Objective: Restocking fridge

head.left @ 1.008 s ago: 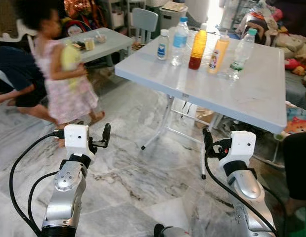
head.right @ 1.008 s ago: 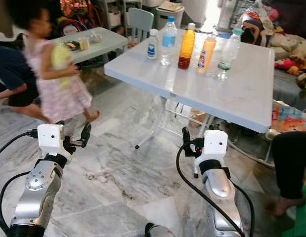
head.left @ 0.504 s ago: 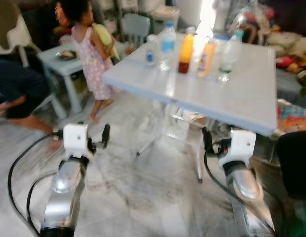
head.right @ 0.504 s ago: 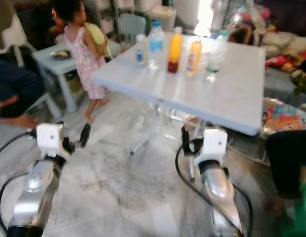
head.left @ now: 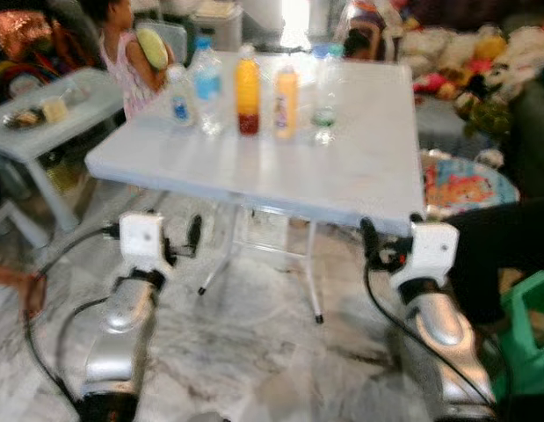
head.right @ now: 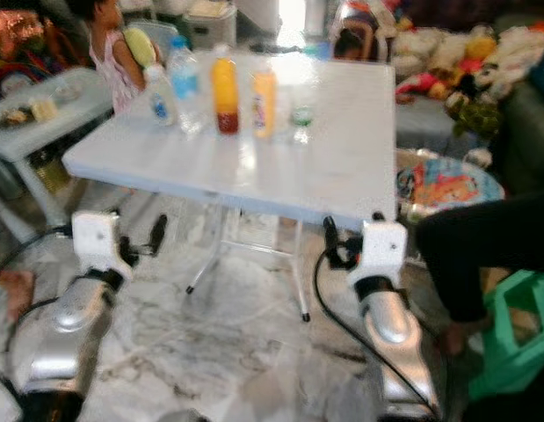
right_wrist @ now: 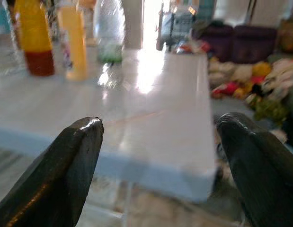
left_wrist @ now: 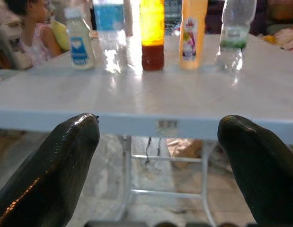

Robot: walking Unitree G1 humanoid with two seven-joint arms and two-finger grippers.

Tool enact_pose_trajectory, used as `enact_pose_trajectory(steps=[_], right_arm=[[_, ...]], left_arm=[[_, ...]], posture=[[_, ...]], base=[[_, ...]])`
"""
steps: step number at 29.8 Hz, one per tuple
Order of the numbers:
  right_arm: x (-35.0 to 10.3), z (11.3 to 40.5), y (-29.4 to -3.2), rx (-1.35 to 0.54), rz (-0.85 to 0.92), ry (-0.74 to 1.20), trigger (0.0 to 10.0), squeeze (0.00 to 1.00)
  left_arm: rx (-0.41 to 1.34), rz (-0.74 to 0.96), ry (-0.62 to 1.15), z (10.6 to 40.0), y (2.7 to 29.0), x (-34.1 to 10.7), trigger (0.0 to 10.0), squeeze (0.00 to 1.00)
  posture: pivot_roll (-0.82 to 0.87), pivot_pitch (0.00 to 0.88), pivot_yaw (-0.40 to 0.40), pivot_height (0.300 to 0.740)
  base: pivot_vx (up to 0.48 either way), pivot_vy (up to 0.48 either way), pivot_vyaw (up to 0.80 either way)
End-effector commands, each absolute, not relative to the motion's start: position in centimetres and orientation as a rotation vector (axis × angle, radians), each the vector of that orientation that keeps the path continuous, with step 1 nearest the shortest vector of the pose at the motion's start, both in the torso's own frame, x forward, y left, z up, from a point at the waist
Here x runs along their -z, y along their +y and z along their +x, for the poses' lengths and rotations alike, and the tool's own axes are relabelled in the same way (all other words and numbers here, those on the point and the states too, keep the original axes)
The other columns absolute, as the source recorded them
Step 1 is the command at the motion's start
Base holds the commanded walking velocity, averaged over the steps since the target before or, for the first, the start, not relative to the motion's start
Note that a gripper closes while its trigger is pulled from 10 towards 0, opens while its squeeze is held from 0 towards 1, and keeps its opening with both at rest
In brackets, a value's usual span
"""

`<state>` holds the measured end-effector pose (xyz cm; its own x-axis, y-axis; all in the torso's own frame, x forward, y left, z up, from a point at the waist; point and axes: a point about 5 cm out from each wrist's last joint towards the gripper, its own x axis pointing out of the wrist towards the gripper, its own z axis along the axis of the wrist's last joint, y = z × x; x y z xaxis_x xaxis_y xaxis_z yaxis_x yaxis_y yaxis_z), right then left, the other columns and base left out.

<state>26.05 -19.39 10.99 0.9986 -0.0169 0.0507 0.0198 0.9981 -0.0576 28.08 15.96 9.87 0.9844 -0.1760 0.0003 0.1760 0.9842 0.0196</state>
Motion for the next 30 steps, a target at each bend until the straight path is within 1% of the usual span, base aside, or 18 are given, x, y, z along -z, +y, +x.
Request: enact_pose_trajectory(steps=[1,2,4,6,11,15,20,26,30], right_arm=[[-11.8,26.6,-18.1,-0.025,-0.056,-0.084,10.0,0.0],[-11.9,26.7,-18.1,-0.029,-0.082,-0.084,10.0,0.0],[-12.0,26.6,-17.9,-0.052,-0.078,-0.098,10.0,0.0],[-12.3,26.7,-17.6,-0.075,-0.097,-0.116,10.0,0.0],[-12.4,26.9,-17.6,-0.063,-0.091,-0.117,10.0,0.0],[-12.4,26.9,-17.6,-0.053,-0.091,-0.116,10.0,0.0],[-12.2,27.1,-18.1,-0.005,-0.132,-0.104,10.0,0.0],[-11.9,27.1,-18.0,-0.012,-0.103,-0.085,10.0,0.0],[-12.0,27.2,-17.8,-0.017,-0.098,-0.09,10.0,0.0]], left_arm=[[0.133,0.049,-0.024,28.3,17.5,-10.7,10.0,0.0],[0.133,0.05,-0.026,28.4,17.5,-10.8,10.0,0.0],[0.132,0.055,-0.028,28.5,17.5,-10.9,10.0,0.0],[0.132,0.062,-0.036,28.6,17.5,-11.1,10.0,0.0],[0.14,0.067,-0.039,28.6,17.3,-11.1,10.0,0.0],[0.15,0.062,-0.037,28.6,17.0,-11.0,10.0,0.0],[0.195,0.053,-0.037,28.3,16.2,-11.0,10.0,0.0],[0.213,0.063,-0.027,28.2,15.9,-10.7,10.0,0.0],[0.212,0.065,-0.028,28.3,15.9,-10.7,10.0,0.0]], posture=[[-0.04,0.0,0.03,0.74],[-0.04,0.0,0.031,0.74],[-0.04,0.0,0.032,0.74],[-0.04,0.0,0.034,0.74],[-0.04,0.0,0.029,0.74],[-0.04,0.0,0.026,0.74],[-0.04,0.0,0.021,0.74],[-0.04,0.0,0.018,0.74],[-0.04,0.0,0.019,0.74]], base=[[0.472,0.0,0.0],[0.472,0.0,0.0],[0.469,0.0,0.0],[0.469,0.0,0.76],[0.469,0.0,0.77],[0.469,0.0,0.0],[0.469,0.0,0.0],[0.469,0.0,0.0],[0.467,0.0,-0.8]])
